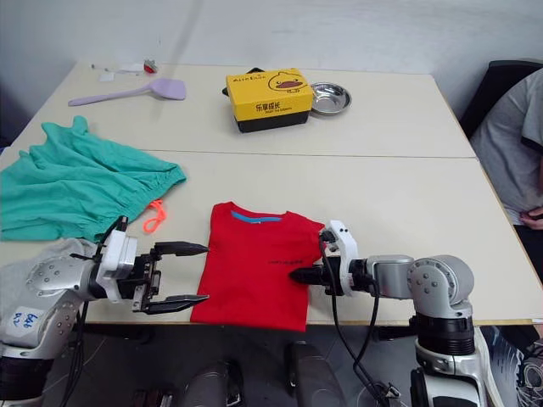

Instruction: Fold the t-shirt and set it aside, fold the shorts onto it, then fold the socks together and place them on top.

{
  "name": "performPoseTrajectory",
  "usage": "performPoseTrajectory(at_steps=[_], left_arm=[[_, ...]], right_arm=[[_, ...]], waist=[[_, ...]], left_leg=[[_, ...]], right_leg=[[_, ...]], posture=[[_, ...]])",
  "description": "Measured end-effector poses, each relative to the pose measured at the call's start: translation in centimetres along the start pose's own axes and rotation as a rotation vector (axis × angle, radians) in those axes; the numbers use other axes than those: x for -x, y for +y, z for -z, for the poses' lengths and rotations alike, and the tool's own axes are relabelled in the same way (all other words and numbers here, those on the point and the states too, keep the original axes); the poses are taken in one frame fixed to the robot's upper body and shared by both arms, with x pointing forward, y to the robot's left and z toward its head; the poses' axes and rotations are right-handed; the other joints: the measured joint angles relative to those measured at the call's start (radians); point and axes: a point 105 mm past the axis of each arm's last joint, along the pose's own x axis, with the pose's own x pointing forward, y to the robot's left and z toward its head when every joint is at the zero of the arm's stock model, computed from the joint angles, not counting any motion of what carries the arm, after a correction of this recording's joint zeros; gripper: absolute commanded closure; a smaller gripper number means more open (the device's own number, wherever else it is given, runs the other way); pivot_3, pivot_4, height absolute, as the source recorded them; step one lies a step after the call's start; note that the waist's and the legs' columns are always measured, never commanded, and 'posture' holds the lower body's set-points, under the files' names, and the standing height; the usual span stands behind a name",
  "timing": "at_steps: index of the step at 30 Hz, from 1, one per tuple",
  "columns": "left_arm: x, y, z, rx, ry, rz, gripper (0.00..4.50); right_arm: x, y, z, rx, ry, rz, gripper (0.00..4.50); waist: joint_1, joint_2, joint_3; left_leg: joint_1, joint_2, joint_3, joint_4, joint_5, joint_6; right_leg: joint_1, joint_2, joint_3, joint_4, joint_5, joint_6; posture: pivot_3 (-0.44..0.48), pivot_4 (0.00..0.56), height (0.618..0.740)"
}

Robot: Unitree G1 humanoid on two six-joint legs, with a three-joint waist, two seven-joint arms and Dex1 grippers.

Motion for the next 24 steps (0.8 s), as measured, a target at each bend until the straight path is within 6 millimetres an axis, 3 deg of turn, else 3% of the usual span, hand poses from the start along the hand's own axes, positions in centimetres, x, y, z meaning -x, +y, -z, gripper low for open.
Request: performPoseTrajectory(at_steps=[7, 17, 24], left_arm=[[-0.4, 0.0, -0.1, -0.008, -0.01, 0.002, 0.0], [-0.8, 0.4, 0.0, -0.018, -0.021, -0.012, 0.0], [-0.6, 0.1, 0.5, -0.004, -0.017, -0.019, 0.0]], right_arm=[[1.6, -1.0, 0.1, -0.011, 0.001, 0.027, 4.46], [13.2, -9.9, -2.2, 0.027, -0.178, 0.398, 4.46], [18.6, -14.9, -2.8, 0.059, -0.193, 0.576, 4.46]], waist=[[0.014, 0.004, 0.002], [0.036, 0.009, 0.004], [0.032, 0.016, 0.009]], left_leg=[[-0.002, 0.001, -0.001, 0.001, -0.002, -0.001], [-0.004, -0.002, 0.001, 0.003, -0.005, 0.006], [-0.003, -0.001, 0.003, 0.005, -0.004, 0.004]], right_leg=[[-0.001, 0.002, 0.0, -0.001, -0.001, 0.0], [0.0, 0.001, 0.002, -0.007, 0.0, 0.006], [0.0, 0.002, 0.004, -0.005, 0.0, 0.006]], posture=[[0.0, 0.15, 0.74], [0.0, 0.15, 0.74], [0.0, 0.15, 0.74]])
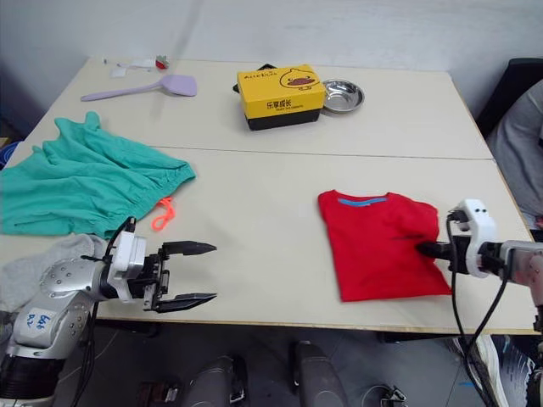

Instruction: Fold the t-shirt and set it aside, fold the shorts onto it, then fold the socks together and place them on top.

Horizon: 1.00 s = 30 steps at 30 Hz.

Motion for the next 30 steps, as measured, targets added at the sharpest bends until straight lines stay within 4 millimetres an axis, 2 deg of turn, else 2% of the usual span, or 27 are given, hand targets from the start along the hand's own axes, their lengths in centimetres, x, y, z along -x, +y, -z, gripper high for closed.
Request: performPoseTrajectory(at_steps=[5, 15, 18, 20, 24, 27, 28, 30], left_arm=[[0.2, 0.1, 0.1, -0.001, 0.006, 0.0, 0.0], [0.6, 0.1, 0.1, -0.002, 0.027, 0.009, 0.0], [0.6, 0.1, 0.1, 0.001, 0.027, 0.006, 0.0], [0.9, 0.3, 0.0, 0.008, 0.026, -0.012, 0.0], [2.4, 1.1, 0.2, 0.025, 0.029, -0.106, 0.0], [3.9, 1.2, 0.9, 0.042, 0.051, -0.184, 0.0], [4.7, 1.1, 1.1, 0.035, 0.074, -0.209, 0.0], [7.0, 1.5, 1.7, 0.028, 0.13, -0.299, 0.0]], right_arm=[[0.9, -2.9, -0.7, 0.073, 0.017, 0.09, 4.46], [1.3, -4.1, -0.5, 0.038, 0.049, 0.132, 4.46], [1.4, -4.2, -0.4, 0.02, 0.037, 0.133, 3.71], [1.7, -4.0, 0.2, 0.005, 0.043, 0.106, 3.05], [3.9, -3.3, 0.9, 0.099, 0.016, 0.052, 1.61], [5.6, -1.4, -1.3, 0.329, -0.176, -0.017, 0.49], [6.2, 0.3, -2.6, 0.441, -0.301, -0.071, 0.49], [6.8, 3.2, -3.0, 0.609, -0.403, -0.143, 0.49]], waist=[[-0.001, 0.002, 0.0], [-0.001, 0.004, -0.001], [0.0, 0.004, -0.001], [0.001, 0.004, -0.001], [0.003, 0.008, -0.001], [-0.004, 0.01, -0.001], [-0.01, 0.009, -0.001], [-0.021, 0.007, -0.001]], left_leg=[[0.001, 0.0, 0.0, 0.0, 0.001, -0.002], [0.001, 0.0, 0.001, 0.001, 0.004, -0.007], [0.001, 0.0, 0.001, 0.001, 0.004, -0.007], [0.001, 0.0, 0.0, 0.001, 0.004, -0.007], [0.001, 0.0, 0.0, -0.001, 0.003, -0.008], [0.002, 0.0, 0.001, -0.001, 0.002, -0.008], [0.003, 0.001, 0.001, -0.001, 0.002, -0.009], [0.004, 0.002, -0.002, -0.003, 0.001, -0.006]], right_leg=[[0.0, 0.0, 0.001, 0.001, 0.0, 0.0], [0.0, 0.0, 0.001, 0.001, 0.0, 0.0], [0.0, 0.0, 0.001, 0.001, 0.0, 0.0], [0.0, 0.0, 0.001, 0.002, 0.0, 0.0], [0.0, 0.0, 0.001, 0.002, -0.001, 0.0], [0.0, 0.001, 0.001, 0.002, -0.002, 0.001], [0.001, 0.003, 0.001, 0.002, -0.002, 0.001], [0.002, 0.003, 0.0, 0.002, -0.002, 0.001]], posture=[[0.0, 0.15, 0.74], [0.0, 0.15, 0.74], [0.0, 0.15, 0.74], [0.0, 0.15, 0.74], [0.0, 0.15, 0.74], [0.0, 0.15, 0.74], [0.0, 0.15, 0.74], [0.0, 0.15, 0.74]])
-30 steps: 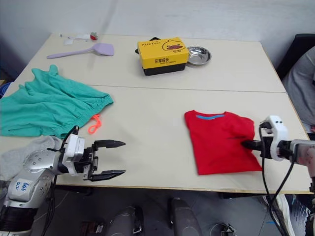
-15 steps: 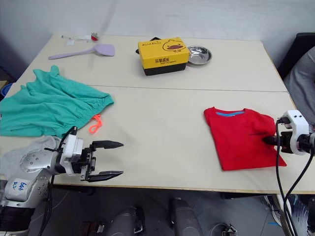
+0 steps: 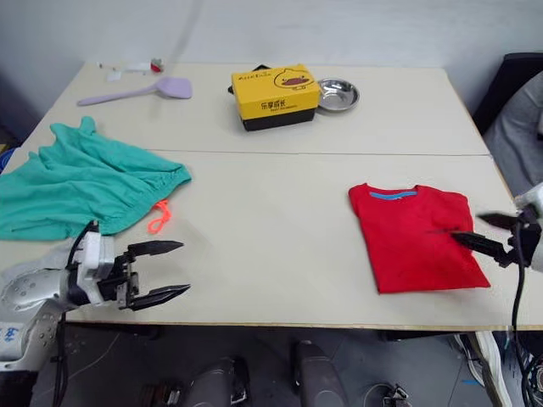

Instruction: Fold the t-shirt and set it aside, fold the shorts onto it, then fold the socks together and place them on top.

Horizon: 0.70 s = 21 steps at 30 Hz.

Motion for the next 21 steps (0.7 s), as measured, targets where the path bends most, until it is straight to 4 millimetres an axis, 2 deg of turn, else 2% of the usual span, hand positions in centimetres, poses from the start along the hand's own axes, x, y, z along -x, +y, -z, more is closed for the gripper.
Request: performPoseTrajectory(at_steps=[2, 4, 7, 9, 10, 11, 16, 21], left_arm=[[2.5, 1.4, 0.5, -0.006, 0.029, -0.132, 0.0], [4.9, 2.2, 1.1, -0.008, 0.056, -0.239, 0.0], [8.3, 1.8, 2.5, -0.003, 0.141, -0.331, 0.0], [10.1, 1.1, 3.2, 0.019, 0.178, -0.393, 0.0], [10.8, 0.9, 3.4, 0.029, 0.184, -0.427, 0.0], [11.7, 0.6, 3.6, 0.042, 0.189, -0.471, 0.0], [15.4, -0.8, 4.7, 0.104, 0.188, -0.678, 0.0], [17.7, -3.1, 6.4, 0.201, 0.208, -0.791, 0.0]], right_arm=[[-0.6, 2.4, 0.3, 0.064, -0.047, -0.066, 0.49], [-1.9, 5.3, 0.5, 0.085, -0.179, -0.129, 0.49], [-3.4, 9.2, -0.1, 0.116, -0.325, -0.222, 0.49], [-4.1, 10.7, -0.5, 0.147, -0.374, -0.273, 0.49], [-4.4, 11.3, -0.5, 0.151, -0.395, -0.291, 0.12], [-4.8, 11.9, -0.5, 0.144, -0.42, -0.302, 0.01], [-6.3, 14.9, -0.1, 0.201, -0.471, -0.427, 0.01], [-7.0, 15.5, 0.6, 0.219, -0.47, -0.444, 0.01]], waist=[[-0.003, -0.002, -0.001], [-0.004, -0.002, -0.001], [-0.009, -0.001, -0.001], [-0.008, -0.002, -0.001], [-0.006, -0.003, -0.002], [-0.006, -0.004, -0.002], [-0.003, -0.005, -0.002], [-0.004, -0.009, -0.004]], left_leg=[[0.0, 0.0, -0.001, 0.0, 0.0, 0.0], [0.0, 0.0, -0.001, 0.001, 0.0, 0.0], [0.001, 0.0, 0.001, 0.0, 0.0, 0.001], [0.001, 0.0, 0.001, 0.001, 0.0, 0.002], [0.001, 0.0, 0.001, 0.001, 0.0, 0.002], [0.001, 0.0, 0.001, 0.001, -0.001, 0.002], [0.001, -0.001, 0.0, 0.001, -0.001, 0.003], [0.001, 0.0, -0.001, 0.001, -0.001, 0.003]], right_leg=[[0.0, 0.0, -0.001, 0.0, -0.001, -0.002], [0.0, -0.001, -0.001, 0.001, -0.001, -0.002], [0.0, -0.003, -0.001, 0.002, -0.001, -0.002], [0.0, -0.004, -0.001, 0.002, -0.001, -0.003], [0.0, -0.004, -0.002, 0.002, -0.002, -0.004], [0.0, -0.004, -0.002, 0.002, -0.002, -0.005], [0.0, -0.005, -0.003, 0.001, -0.003, -0.008], [0.0, -0.005, -0.003, 0.001, -0.007, -0.014]], posture=[[0.0, 0.15, 0.74], [0.0, 0.15, 0.74], [0.0, 0.15, 0.74], [0.0, 0.15, 0.74], [0.0, 0.15, 0.74], [0.0, 0.15, 0.74], [0.0, 0.15, 0.74], [0.0, 0.15, 0.74]])
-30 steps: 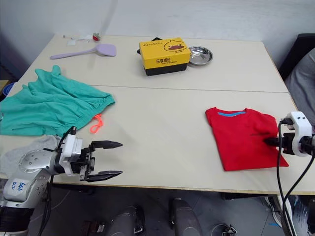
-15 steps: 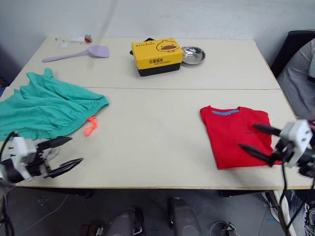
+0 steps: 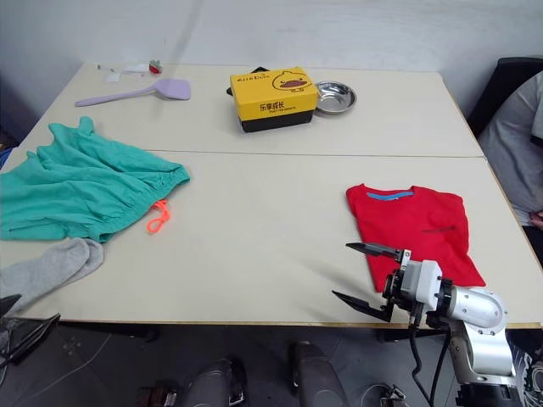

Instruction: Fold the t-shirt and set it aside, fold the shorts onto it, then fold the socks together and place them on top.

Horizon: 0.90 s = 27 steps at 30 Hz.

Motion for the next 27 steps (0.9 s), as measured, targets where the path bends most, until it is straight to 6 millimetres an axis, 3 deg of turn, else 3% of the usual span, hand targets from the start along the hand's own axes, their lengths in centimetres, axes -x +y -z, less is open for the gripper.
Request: performPoseTrajectory(at_steps=[4, 8, 12, 16, 22, 26, 27], left_arm=[[0.7, 0.7, -0.1, 0.032, -0.001, -0.049, 0.0], [-0.8, 0.8, -1.8, 0.019, -0.017, -0.01, 0.0], [-4.2, 1.5, -5.9, -0.055, -0.034, 0.056, 0.0], [-8.3, 0.7, -8.1, -0.113, 0.011, 0.146, 0.0], [-14.1, 1.0, -9.0, -0.192, 0.137, 0.186, 0.0], [-16.5, 2.5, -8.4, -0.239, 0.25, 0.143, 0.0], [-16.9, 2.7, -8.4, -0.246, 0.258, 0.14, 0.19]], right_arm=[[-0.3, 0.1, 0.2, -0.02, -0.005, -0.002, 0.01], [-0.8, 0.2, -0.4, -0.048, -0.032, -0.008, 0.01], [-1.9, -0.5, -2.6, -0.017, -0.076, -0.005, 0.01], [-2.5, -0.2, -2.8, -0.037, -0.08, -0.019, 0.01], [-2.9, -0.2, -2.7, -0.042, -0.072, -0.023, 0.01], [-3.0, -0.6, -2.5, -0.059, -0.053, 0.002, 0.01], [-2.9, -0.7, -2.5, -0.062, -0.05, 0.01, 0.0]], waist=[[0.002, -0.005, -0.003], [0.002, -0.007, -0.004], [0.004, -0.008, -0.005], [0.004, -0.007, -0.005], [0.004, -0.007, -0.005], [0.0, -0.007, -0.005], [0.001, -0.007, -0.005]], left_leg=[[0.0, 0.0, -0.003, 0.001, -0.003, -0.005], [0.0, 0.0, -0.003, 0.001, -0.003, -0.004], [0.0, 0.0, -0.004, 0.001, -0.001, -0.005], [0.0, -0.001, -0.003, 0.0, -0.001, -0.005], [0.001, 0.0, -0.003, -0.001, 0.001, -0.005], [0.001, 0.002, -0.003, -0.001, 0.001, -0.008], [0.001, 0.002, -0.003, -0.001, 0.001, -0.008]], right_leg=[[0.001, 0.0, -0.001, 0.0, -0.002, -0.005], [0.001, 0.0, -0.001, 0.0, -0.001, -0.006], [0.001, 0.0, -0.001, 0.0, 0.0, -0.008], [0.001, 0.0, -0.001, 0.001, 0.003, -0.002], [-0.002, 0.002, -0.001, 0.008, 0.004, 0.0], [-0.004, 0.005, -0.001, 0.01, 0.002, -0.001], [-0.004, 0.005, -0.001, 0.01, 0.002, -0.002]], posture=[[0.0, 0.15, 0.74], [0.0, 0.15, 0.74], [0.0, 0.15, 0.74], [0.0, 0.15, 0.74], [0.0, 0.15, 0.74], [0.0, 0.15, 0.74], [0.0, 0.15, 0.74]])
